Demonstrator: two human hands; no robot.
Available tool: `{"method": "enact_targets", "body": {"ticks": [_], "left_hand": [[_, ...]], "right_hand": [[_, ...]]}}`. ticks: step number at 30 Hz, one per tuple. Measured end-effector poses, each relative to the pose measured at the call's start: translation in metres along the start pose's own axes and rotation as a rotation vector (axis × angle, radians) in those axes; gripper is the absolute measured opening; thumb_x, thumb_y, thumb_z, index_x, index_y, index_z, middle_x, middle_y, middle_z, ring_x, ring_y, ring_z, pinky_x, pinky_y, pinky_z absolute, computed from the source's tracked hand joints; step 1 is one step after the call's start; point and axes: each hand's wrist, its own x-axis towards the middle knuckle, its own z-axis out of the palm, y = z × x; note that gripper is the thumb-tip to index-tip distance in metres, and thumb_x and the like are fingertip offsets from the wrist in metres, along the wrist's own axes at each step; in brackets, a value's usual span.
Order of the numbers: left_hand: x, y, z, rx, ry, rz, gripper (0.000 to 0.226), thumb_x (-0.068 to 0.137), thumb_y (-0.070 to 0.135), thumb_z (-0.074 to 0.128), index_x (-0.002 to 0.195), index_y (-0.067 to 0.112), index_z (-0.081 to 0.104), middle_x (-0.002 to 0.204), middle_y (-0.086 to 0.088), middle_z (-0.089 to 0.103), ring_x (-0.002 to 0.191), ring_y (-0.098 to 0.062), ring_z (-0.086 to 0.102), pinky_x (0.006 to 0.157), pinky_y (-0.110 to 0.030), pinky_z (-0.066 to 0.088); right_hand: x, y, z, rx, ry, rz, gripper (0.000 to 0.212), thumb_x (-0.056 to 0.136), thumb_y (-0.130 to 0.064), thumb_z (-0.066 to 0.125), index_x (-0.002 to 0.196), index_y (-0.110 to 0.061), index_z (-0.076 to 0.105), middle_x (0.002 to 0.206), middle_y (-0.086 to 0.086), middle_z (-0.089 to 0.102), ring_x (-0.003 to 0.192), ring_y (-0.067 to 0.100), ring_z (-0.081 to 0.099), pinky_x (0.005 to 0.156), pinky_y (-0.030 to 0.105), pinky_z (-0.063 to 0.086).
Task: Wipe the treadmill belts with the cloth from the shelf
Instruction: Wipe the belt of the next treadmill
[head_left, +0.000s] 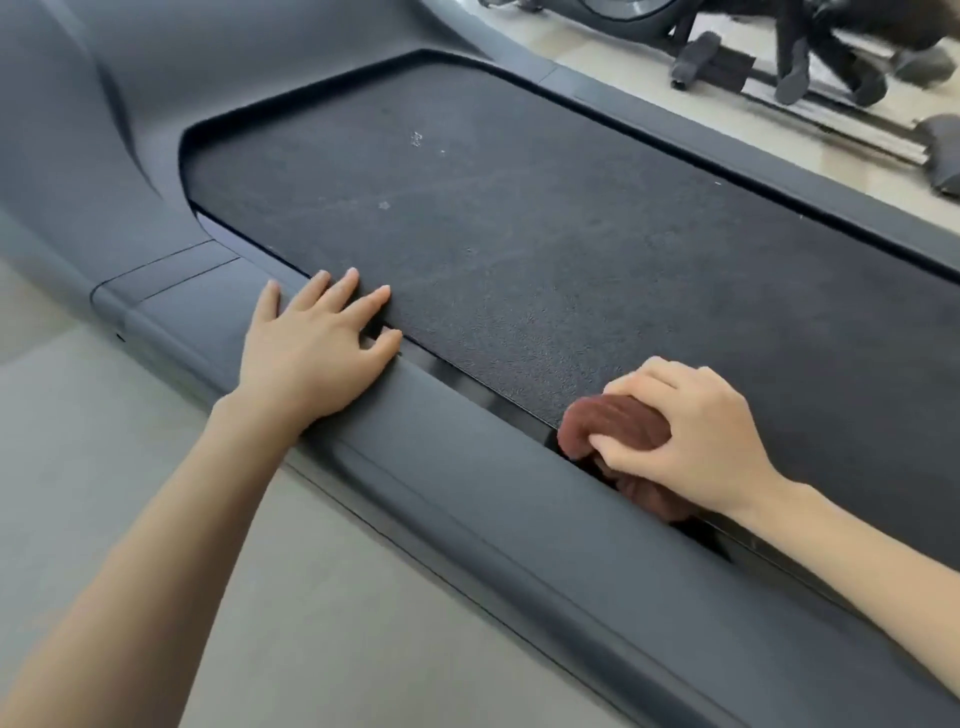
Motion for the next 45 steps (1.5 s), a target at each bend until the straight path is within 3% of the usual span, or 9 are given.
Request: {"method": "enact_targets", "body": {"ticks": [5,14,18,23,27,32,37,42,45], "left_hand": [[0.000,0.004,-0.001,-0.030,0.009,-0.008,0.056,0.094,0.058,0.020,0.147,0.042,0.019,0.159,0.007,0.010,0.145,-0.013,0.004,0.116,-0.045,-0.002],[0.002,0.007,0.002,-0.024,0.023,-0.026,0.059,0.093,0.058,0.020,0.149,0.040,0.014,0.159,0.009,0.006,0.146,-0.012,0.002,0.117,-0.045,-0.004],[0.002,0.007,0.002,-0.022,0.057,-0.065,0.067,0.092,0.059,0.023,0.151,0.030,0.010,0.159,0.014,0.004,0.145,-0.008,0.000,0.117,-0.042,-0.003],[-0.001,0.008,-0.001,-0.011,0.074,-0.106,0.077,0.083,0.064,0.006,0.152,0.030,0.004,0.158,0.015,-0.003,0.144,-0.004,-0.008,0.118,-0.037,-0.007],[-0.001,0.012,0.001,-0.002,0.073,-0.139,0.091,0.071,0.068,-0.003,0.152,0.027,0.003,0.159,0.011,-0.004,0.144,-0.004,-0.011,0.117,-0.031,-0.010],[-0.002,0.011,-0.001,0.024,0.053,-0.151,0.089,0.073,0.070,0.000,0.151,0.029,0.005,0.157,0.013,-0.003,0.143,-0.002,-0.008,0.116,-0.027,-0.011],[-0.003,0.011,-0.003,0.018,0.031,-0.126,0.084,0.079,0.070,0.006,0.151,0.027,0.012,0.157,0.011,0.003,0.144,-0.004,-0.003,0.117,-0.029,-0.007],[0.005,-0.006,-0.002,0.007,0.030,-0.054,0.080,0.081,0.069,0.006,0.151,0.030,0.011,0.157,0.014,0.002,0.143,0.000,-0.006,0.116,-0.027,-0.008],[0.024,-0.031,-0.006,-0.024,0.070,-0.101,0.084,0.078,0.069,0.003,0.152,0.028,0.011,0.157,0.014,0.005,0.143,0.000,-0.005,0.117,-0.026,-0.006]], "right_hand": [[0.047,-0.024,0.029,-0.024,0.088,0.057,0.038,0.068,-0.059,0.052,0.084,-0.028,0.066,0.075,-0.008,0.057,0.076,0.019,0.062,0.071,0.033,0.041],[0.151,-0.040,0.079,0.005,0.180,-0.105,0.038,0.070,-0.056,0.056,0.084,-0.023,0.067,0.075,-0.001,0.061,0.070,0.024,0.061,0.067,0.034,0.043],[0.225,-0.037,0.103,-0.007,0.184,-0.124,0.041,0.073,-0.055,0.059,0.094,-0.021,0.067,0.088,0.004,0.064,0.081,0.030,0.061,0.075,0.037,0.042],[0.313,-0.037,0.131,-0.052,0.123,-0.075,0.045,0.081,-0.056,0.055,0.105,-0.019,0.062,0.104,0.010,0.063,0.097,0.033,0.059,0.084,0.039,0.038],[0.289,-0.029,0.124,0.010,0.117,-0.156,0.046,0.075,-0.059,0.053,0.099,-0.021,0.064,0.095,0.009,0.064,0.093,0.033,0.059,0.084,0.039,0.038],[0.184,-0.014,0.082,0.156,0.145,-0.393,0.036,0.070,-0.053,0.057,0.086,-0.023,0.068,0.077,0.003,0.058,0.074,0.028,0.059,0.071,0.039,0.041],[0.102,-0.005,0.053,0.174,0.100,-0.471,0.027,0.070,-0.046,0.065,0.082,-0.023,0.069,0.077,0.002,0.057,0.070,0.029,0.056,0.074,0.042,0.043],[0.149,-0.028,0.071,0.137,0.030,-0.440,0.031,0.070,-0.053,0.058,0.079,-0.025,0.065,0.072,-0.001,0.054,0.067,0.025,0.056,0.063,0.038,0.042],[0.206,-0.058,0.096,0.078,0.038,-0.363,0.039,0.068,-0.058,0.052,0.080,-0.023,0.065,0.070,0.001,0.056,0.064,0.028,0.059,0.062,0.035,0.039]]}}
